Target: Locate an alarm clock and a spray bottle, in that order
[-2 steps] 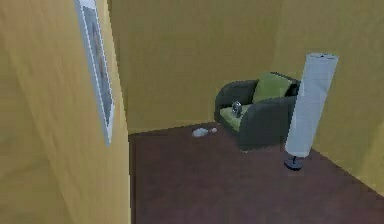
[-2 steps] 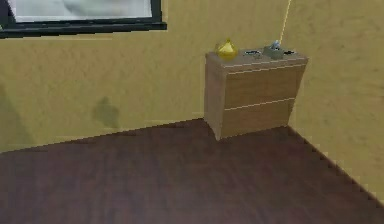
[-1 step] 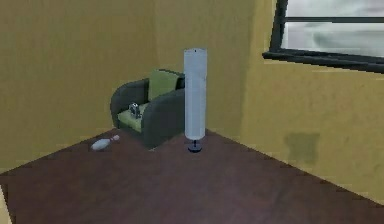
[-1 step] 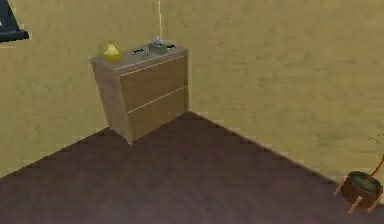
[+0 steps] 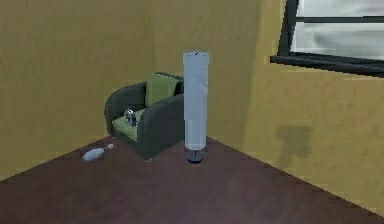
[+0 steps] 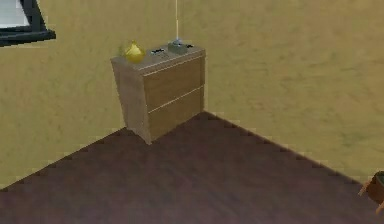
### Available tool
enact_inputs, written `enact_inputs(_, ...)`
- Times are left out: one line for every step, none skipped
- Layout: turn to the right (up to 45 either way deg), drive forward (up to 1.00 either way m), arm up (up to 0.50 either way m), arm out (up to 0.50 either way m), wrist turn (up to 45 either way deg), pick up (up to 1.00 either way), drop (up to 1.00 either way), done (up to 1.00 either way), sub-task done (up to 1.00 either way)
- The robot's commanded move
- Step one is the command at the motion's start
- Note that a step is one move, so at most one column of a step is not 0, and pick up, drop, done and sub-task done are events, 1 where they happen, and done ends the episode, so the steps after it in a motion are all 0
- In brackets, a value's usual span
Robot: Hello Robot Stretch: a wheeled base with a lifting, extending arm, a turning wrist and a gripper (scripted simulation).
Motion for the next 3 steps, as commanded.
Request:
enact_inputs(45.0,0.00,0.00,0.00,0.0,0.00,0.00,0.00,0.00)
enact_inputs(42.0,0.00,0.00,0.00,0.0,0.00,0.00,0.00,0.00)
enact_inputs(0.0,0.15,0.00,0.00,0.0,0.00,0.00,0.00,0.00)
